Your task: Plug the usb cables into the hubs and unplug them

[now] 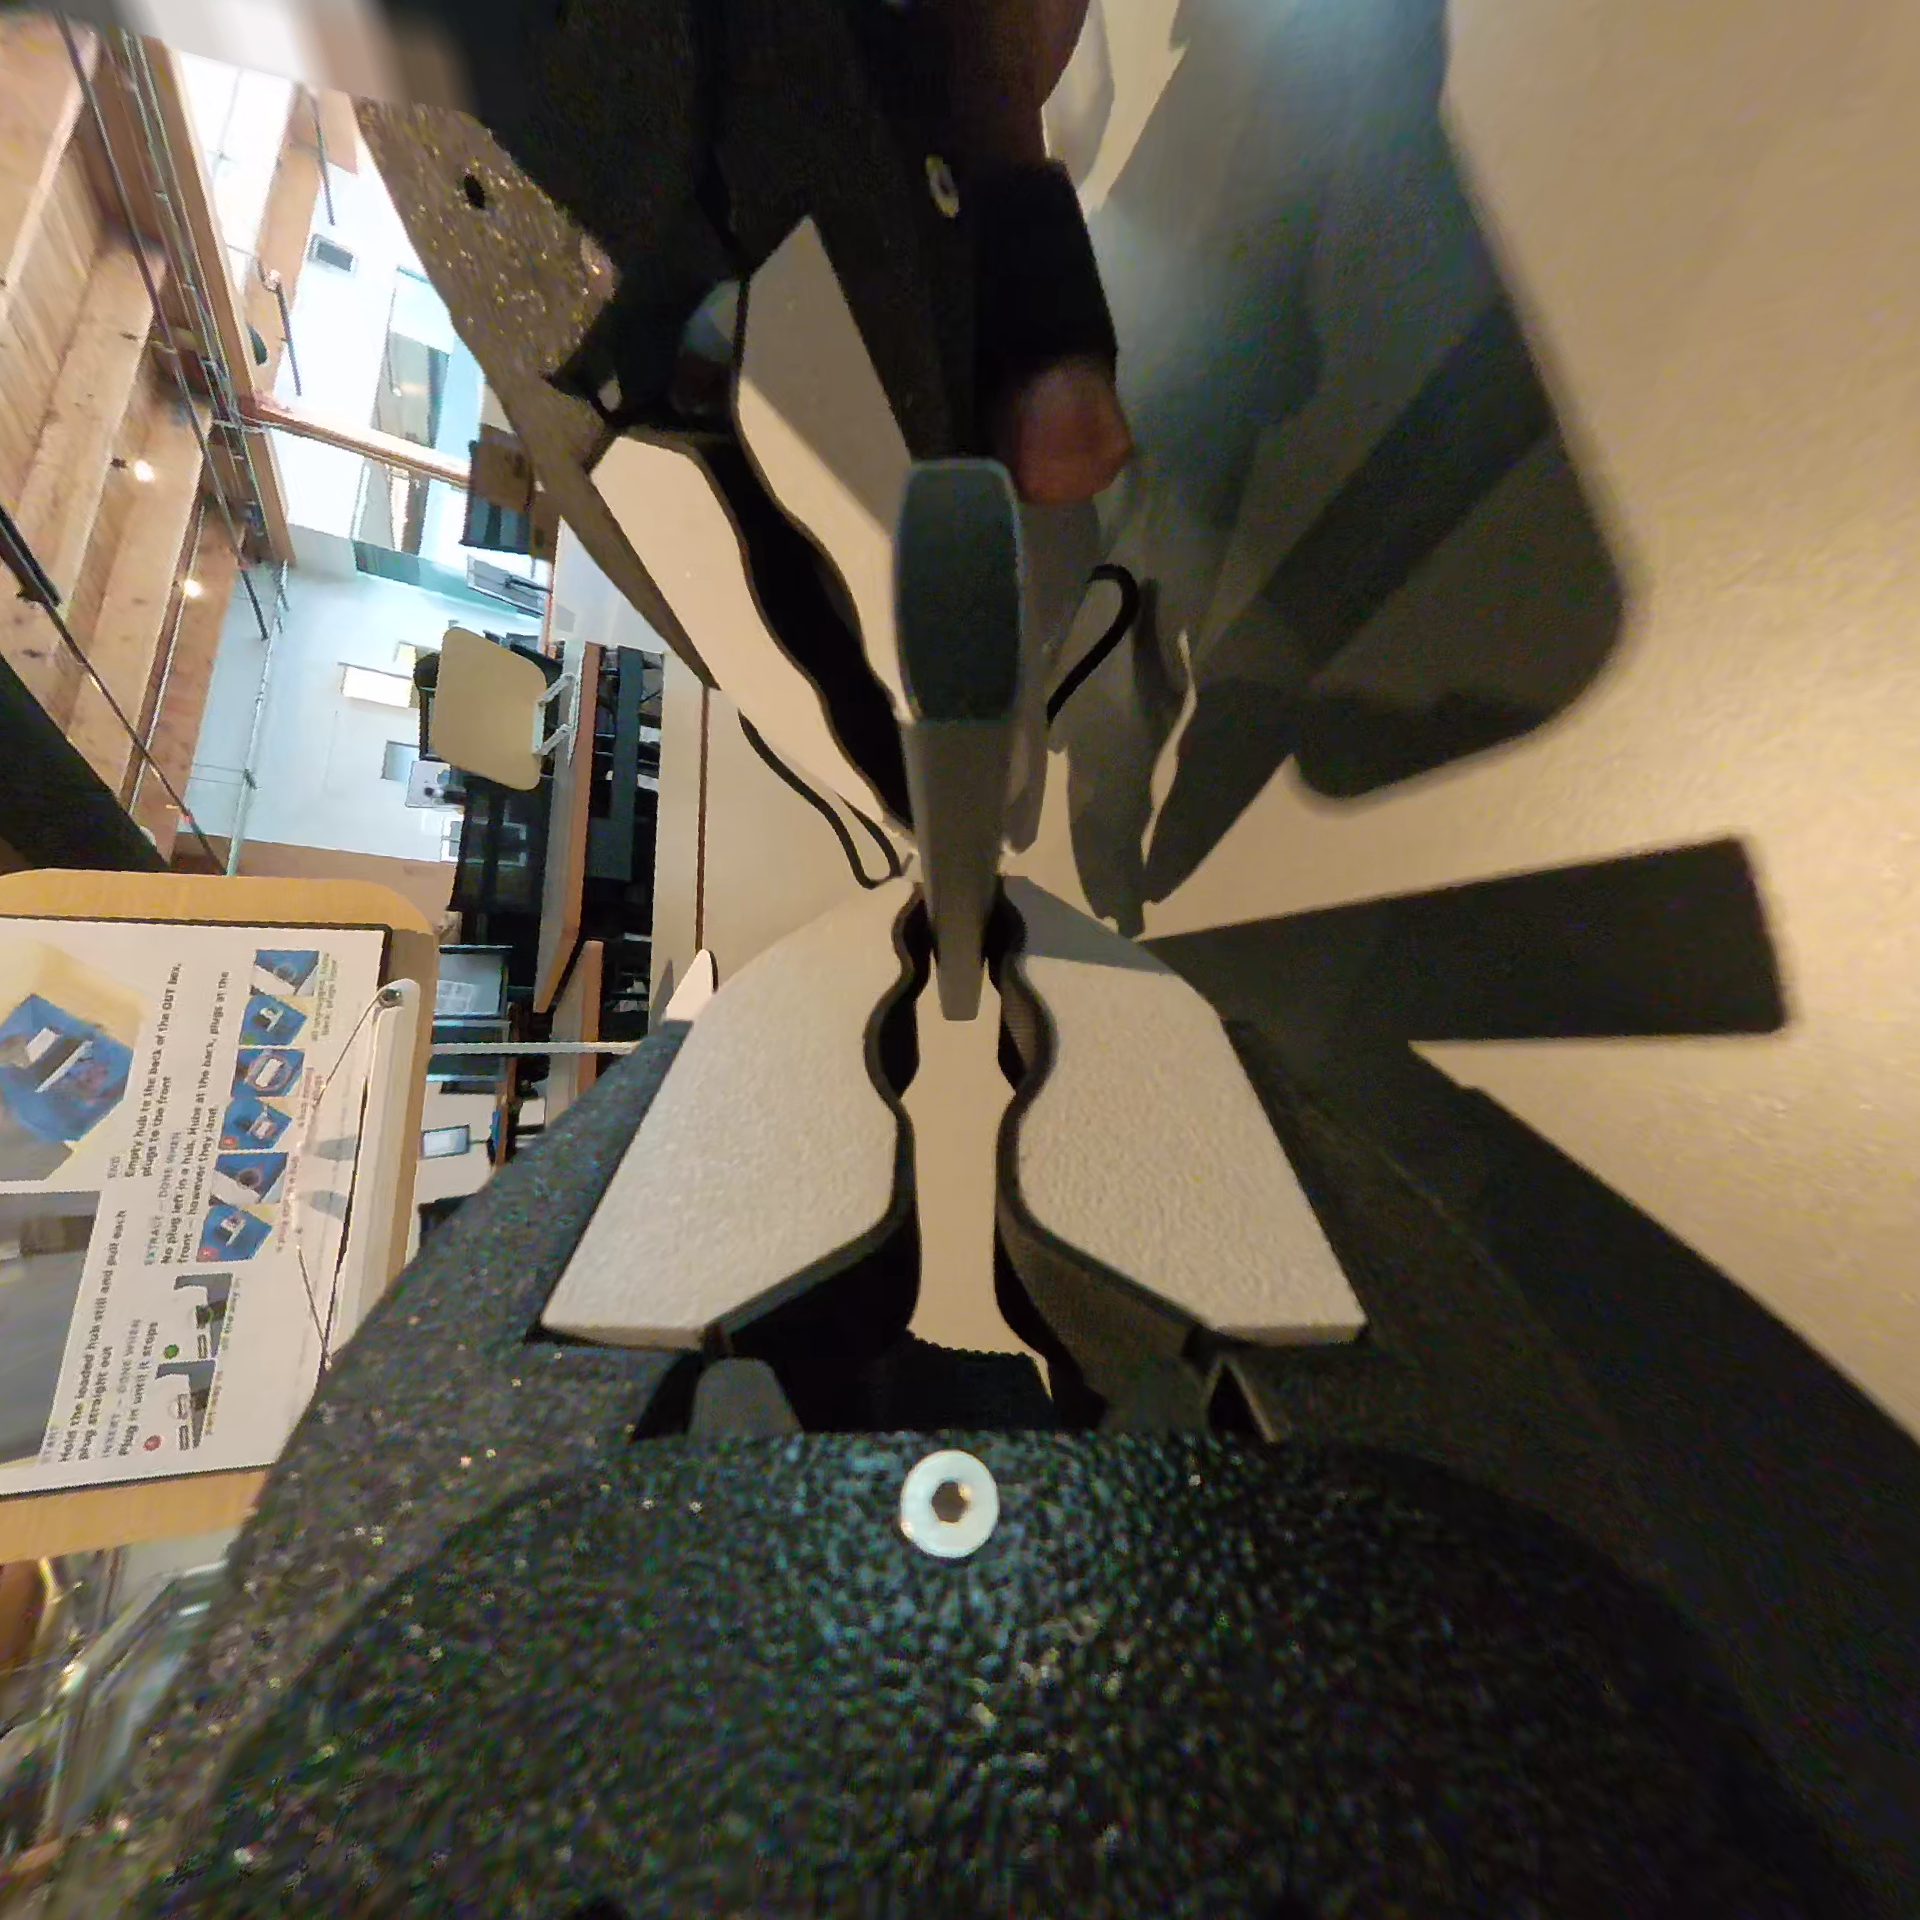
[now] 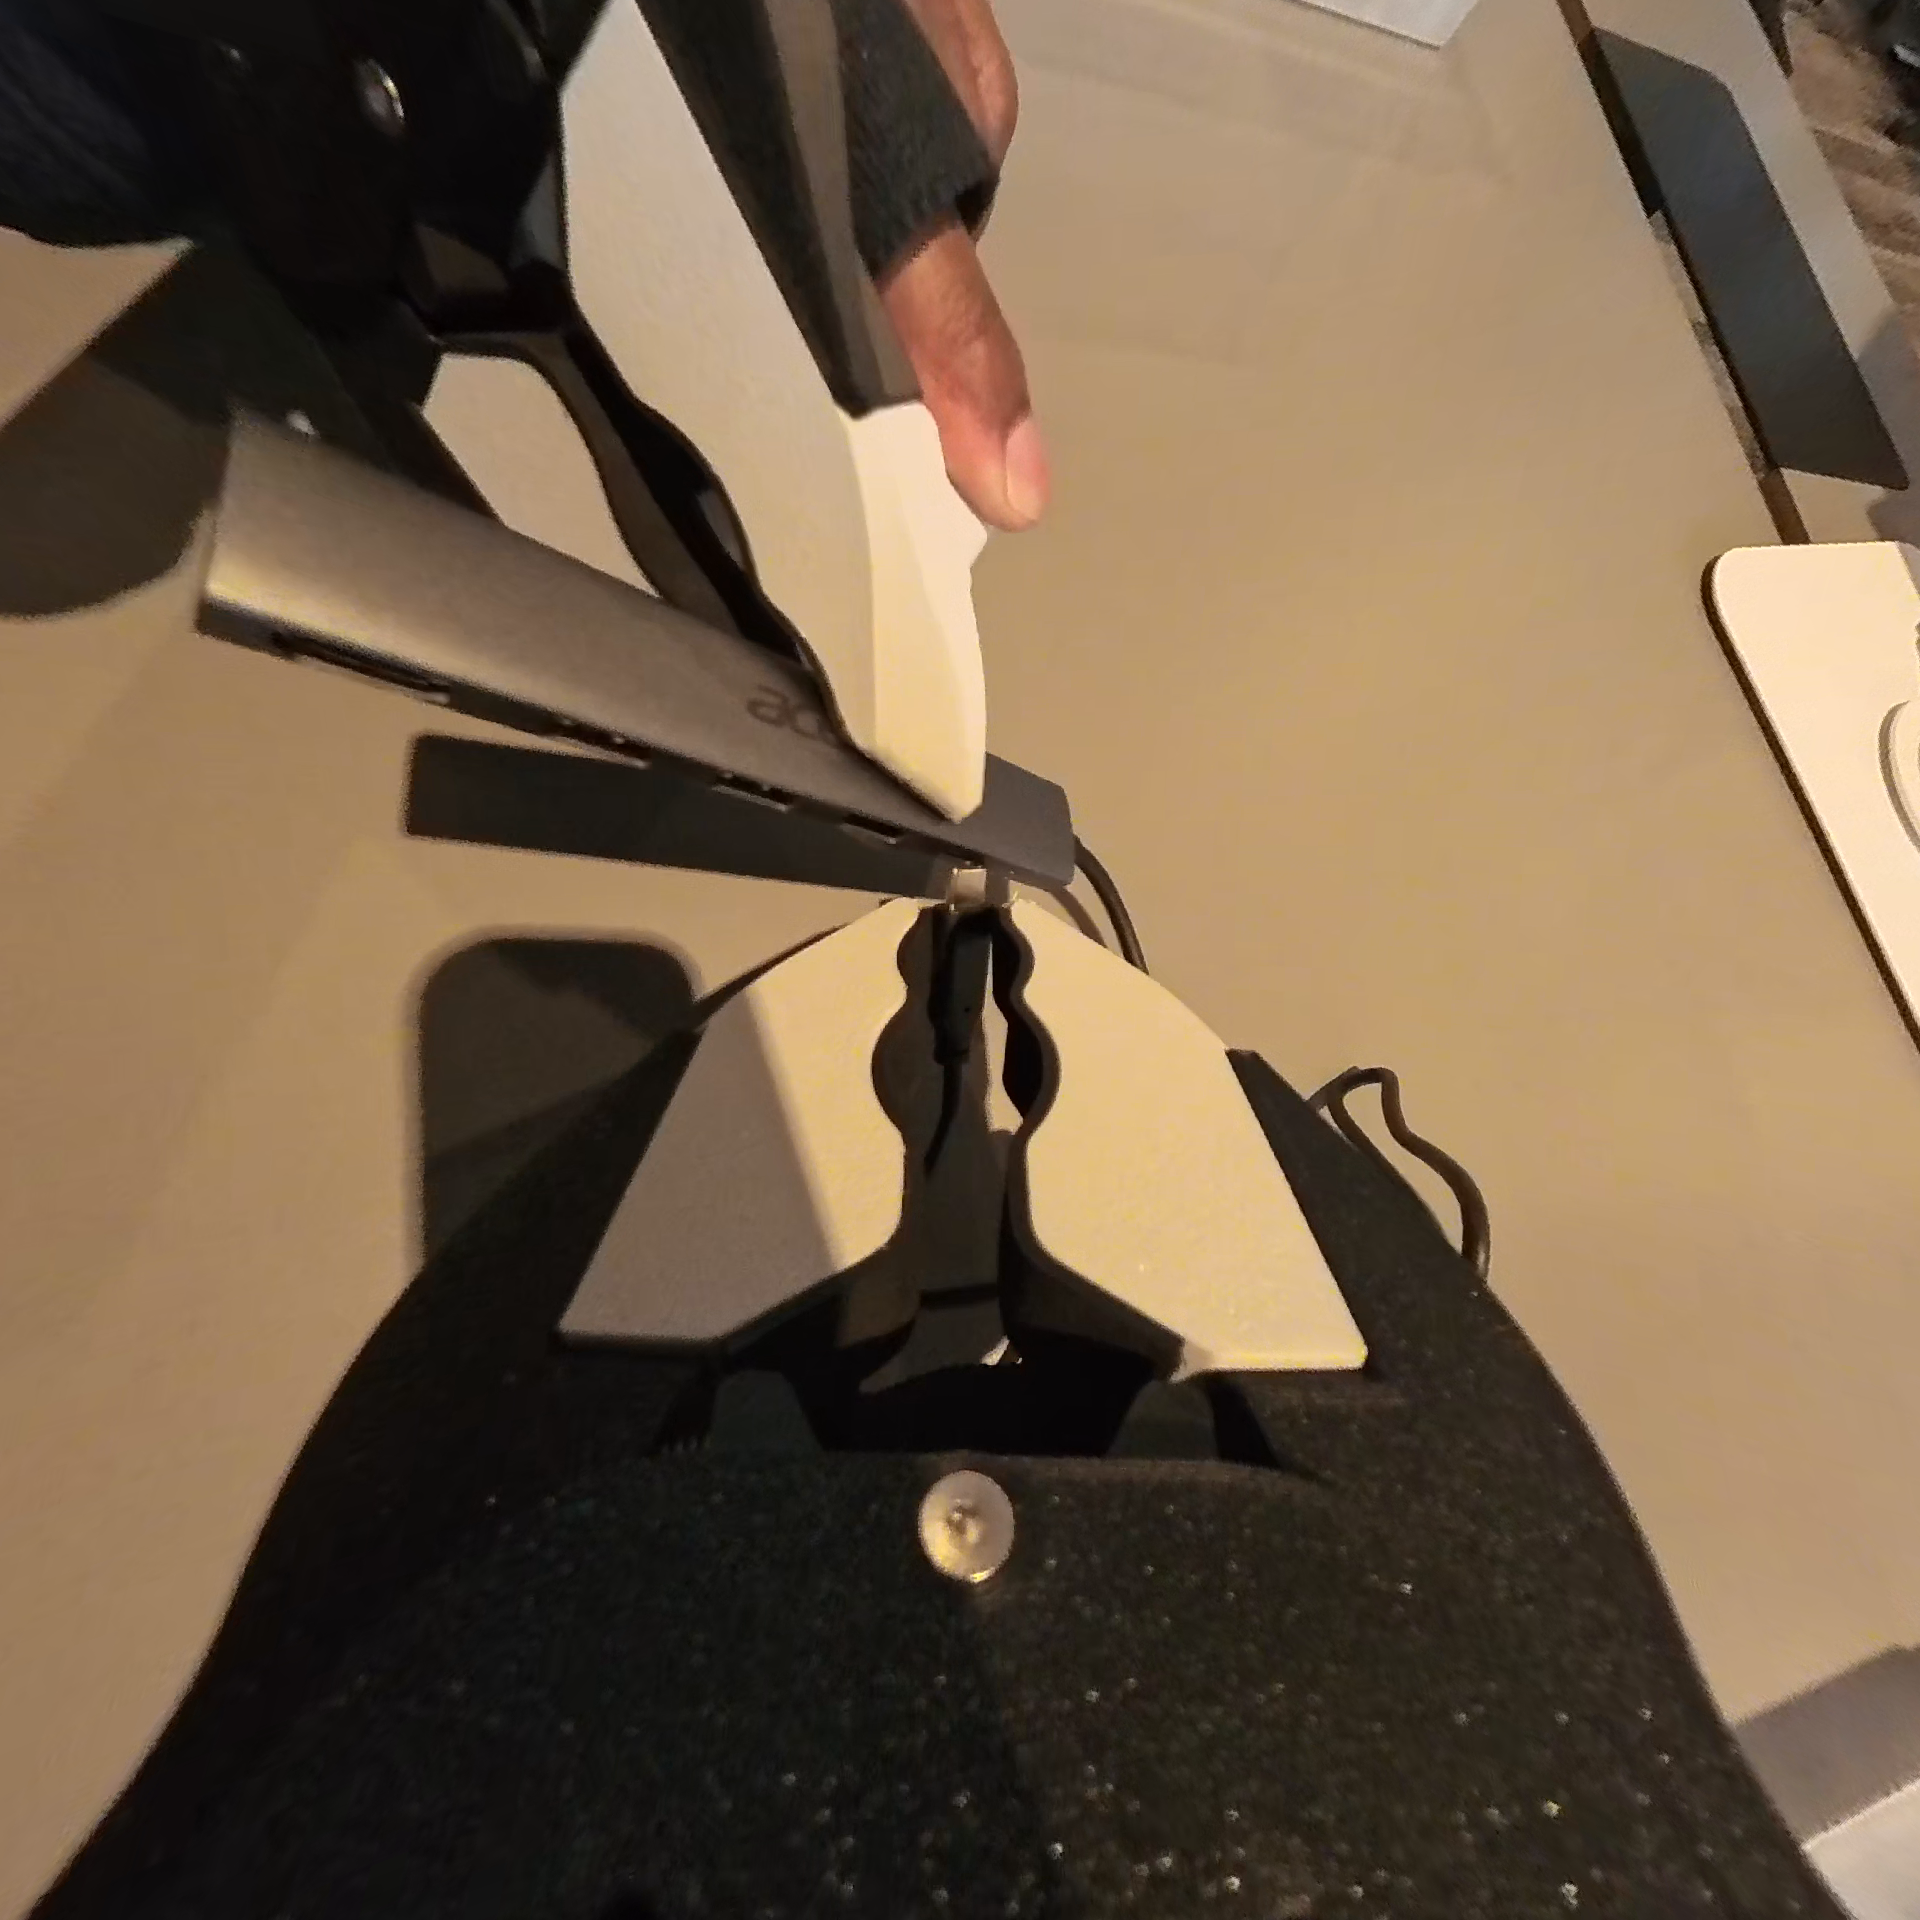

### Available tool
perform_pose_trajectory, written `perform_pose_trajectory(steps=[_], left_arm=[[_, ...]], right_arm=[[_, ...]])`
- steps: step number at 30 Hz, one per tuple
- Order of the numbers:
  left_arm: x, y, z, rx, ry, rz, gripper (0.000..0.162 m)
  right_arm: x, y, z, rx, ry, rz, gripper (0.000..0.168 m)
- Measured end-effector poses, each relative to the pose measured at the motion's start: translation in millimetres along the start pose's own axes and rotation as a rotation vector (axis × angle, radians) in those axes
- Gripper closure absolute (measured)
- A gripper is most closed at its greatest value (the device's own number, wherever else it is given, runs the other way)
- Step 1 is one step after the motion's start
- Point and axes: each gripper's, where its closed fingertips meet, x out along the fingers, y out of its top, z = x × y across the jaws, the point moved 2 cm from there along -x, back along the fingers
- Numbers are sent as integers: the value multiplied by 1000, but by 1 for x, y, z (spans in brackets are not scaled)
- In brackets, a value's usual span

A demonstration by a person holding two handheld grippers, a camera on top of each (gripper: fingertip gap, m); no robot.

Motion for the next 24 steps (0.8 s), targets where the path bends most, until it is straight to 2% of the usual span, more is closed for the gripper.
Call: perform_pose_trajectory(steps=[13,24], left_arm=[[9,-14,15,116,-61,-131,150],[4,-20,20,53,-132,-138,140]], right_arm=[[2,-3,0,-5,-5,-16,158],[4,-6,1,-5,-7,-29,157]])
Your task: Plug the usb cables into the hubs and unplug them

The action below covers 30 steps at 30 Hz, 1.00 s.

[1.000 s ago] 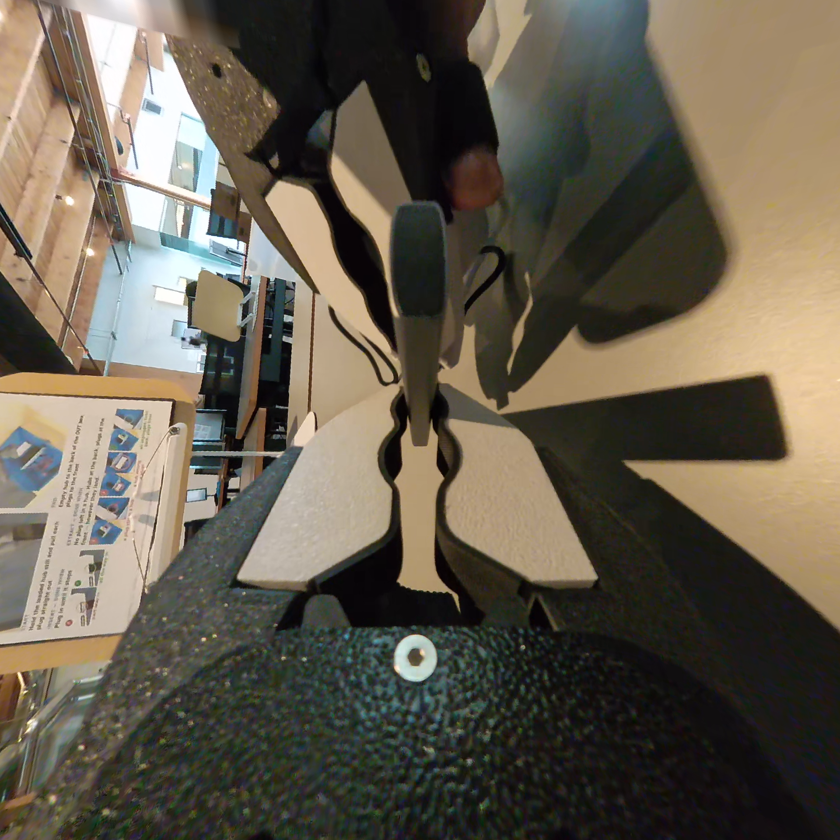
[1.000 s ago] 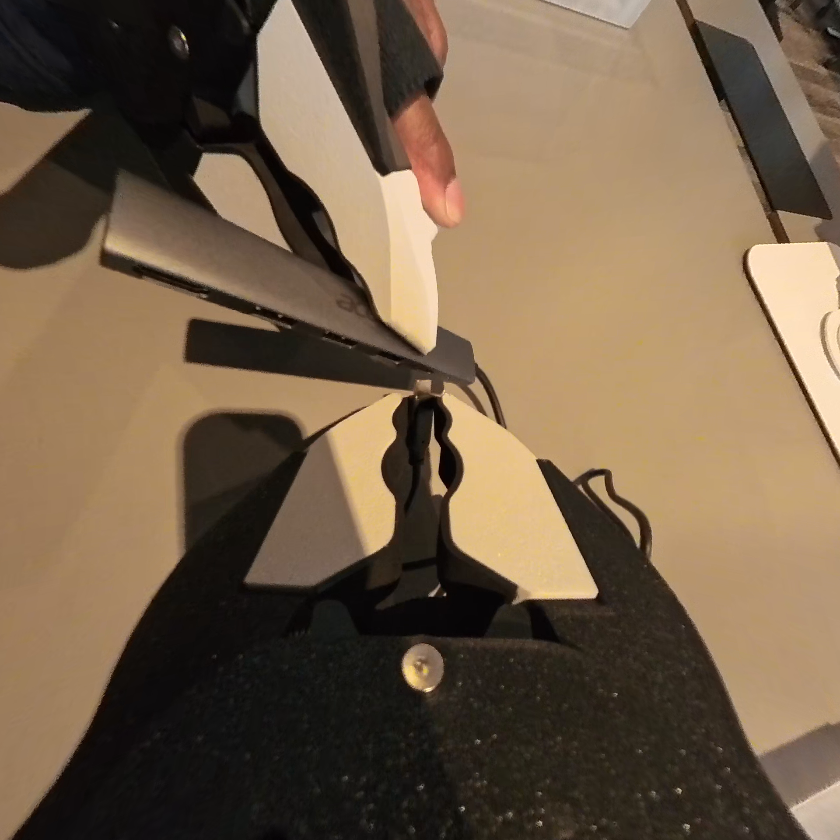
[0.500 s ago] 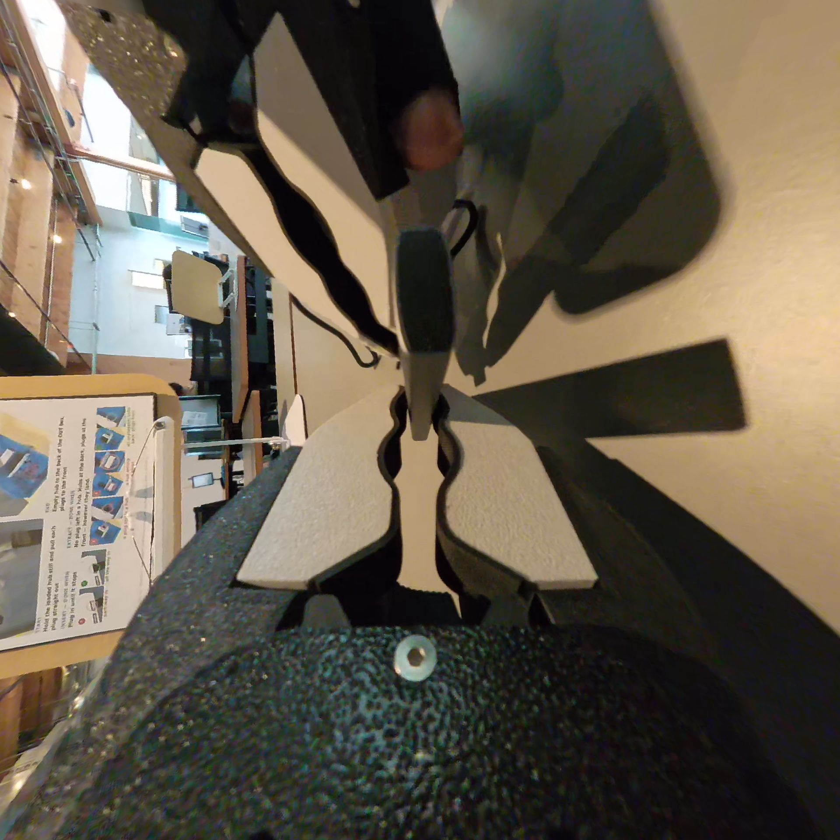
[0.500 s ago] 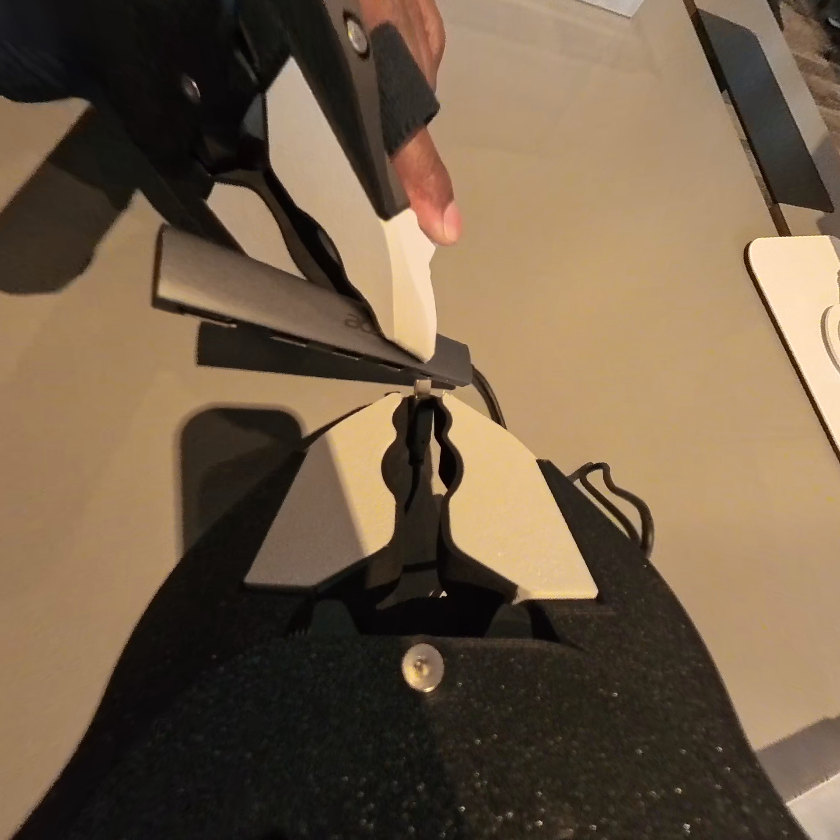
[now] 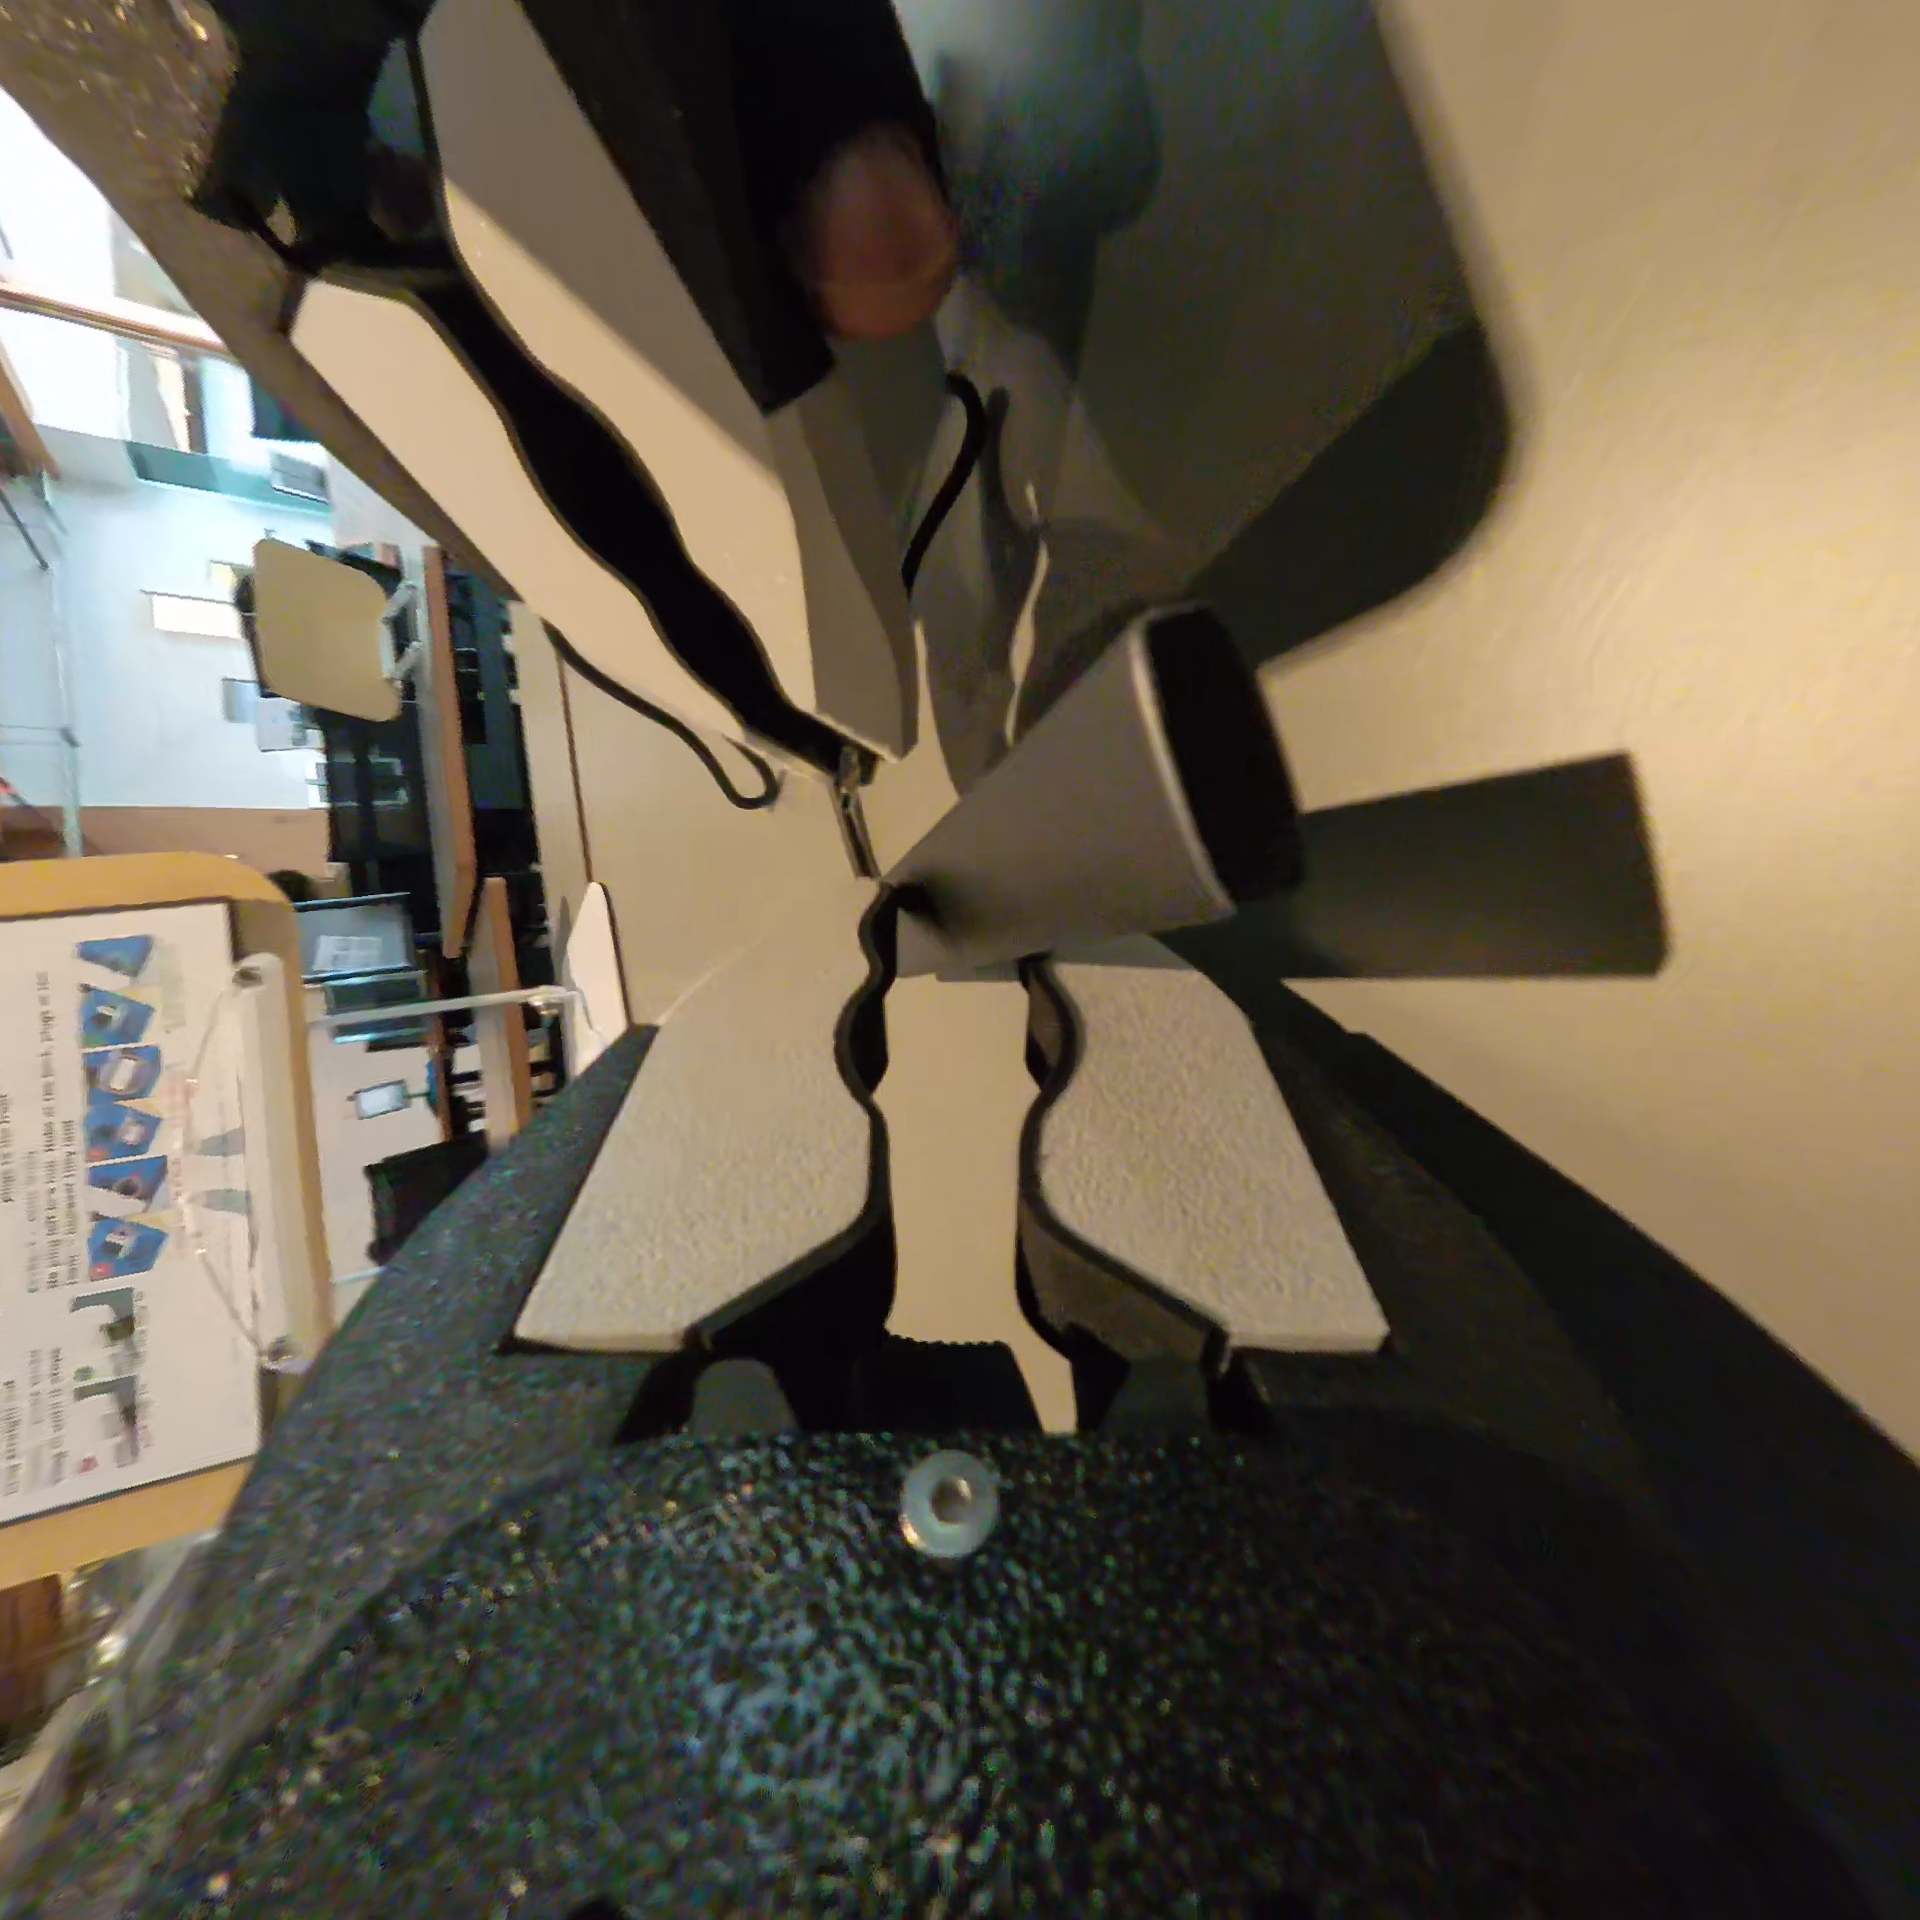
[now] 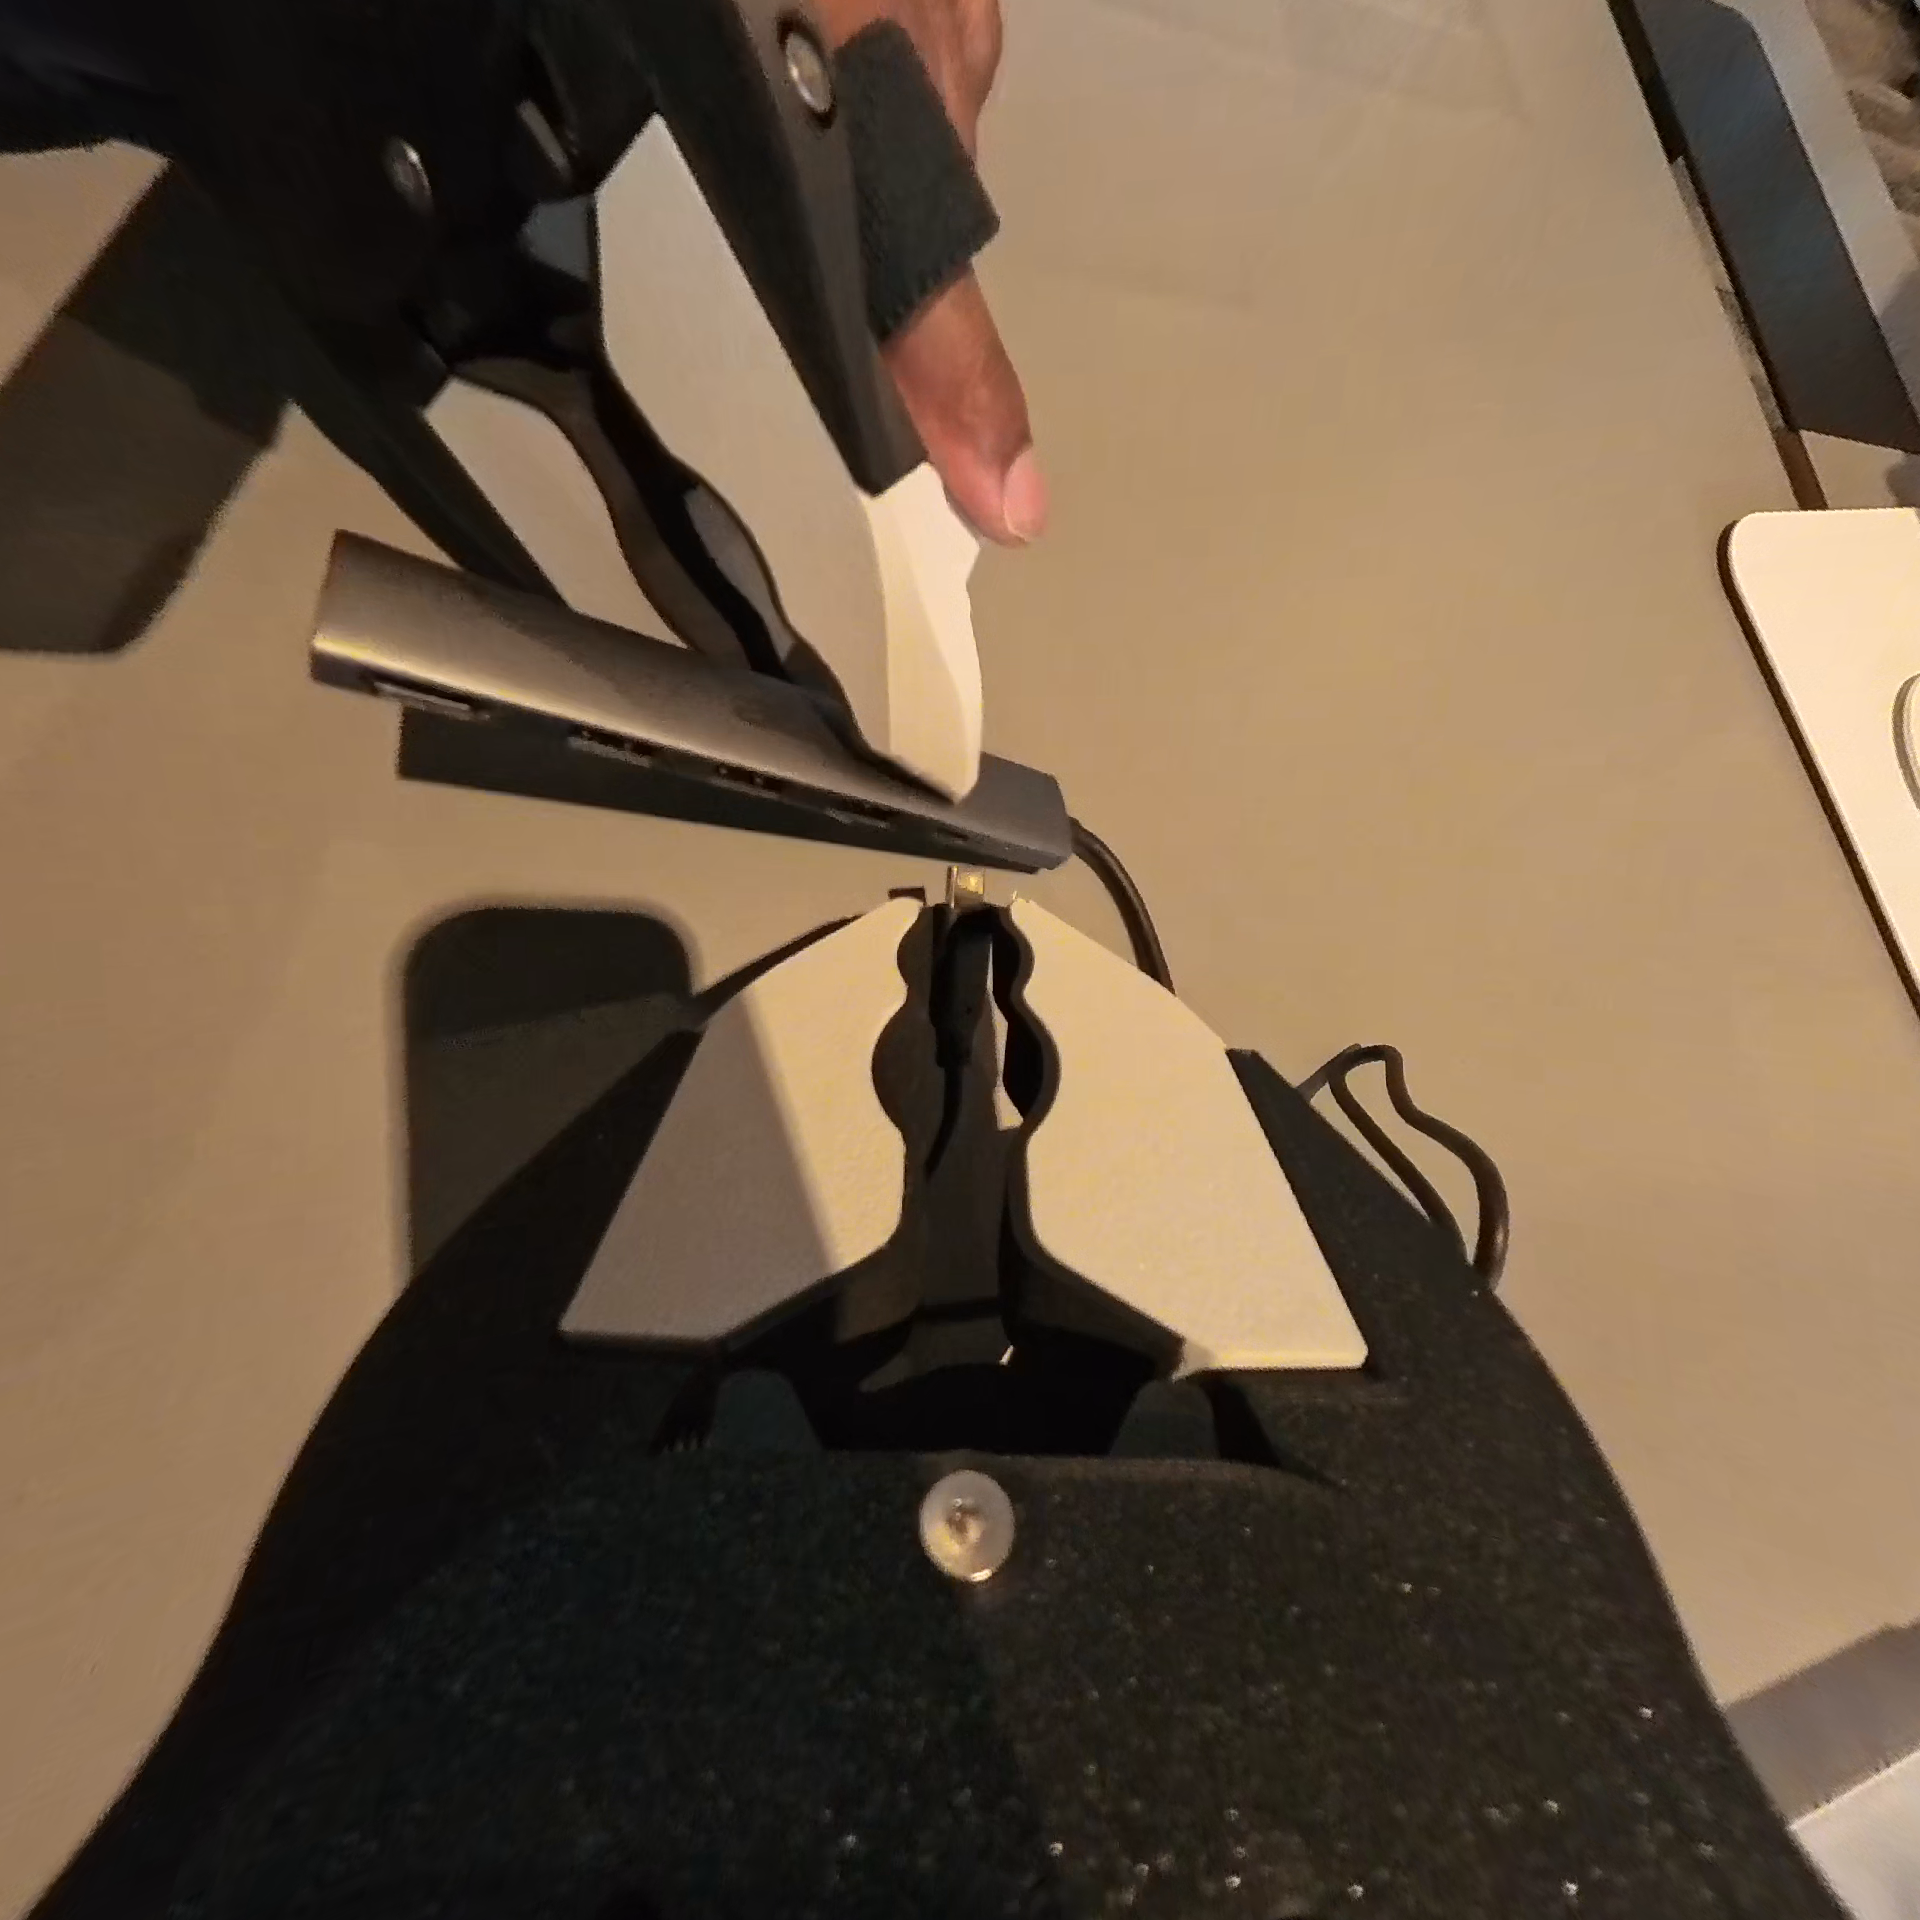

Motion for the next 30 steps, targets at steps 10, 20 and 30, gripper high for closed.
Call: perform_pose_trajectory(steps=[10,20,30], left_arm=[[-22,-14,9,-204,-165,42,130],[-46,-39,-9,-481,-161,62,126],[-29,31,-35,-764,-208,432,125]], right_arm=[[-1,0,1,5,3,5,158],[-5,7,2,23,11,55,158],[-61,66,-1,164,187,584,158]])
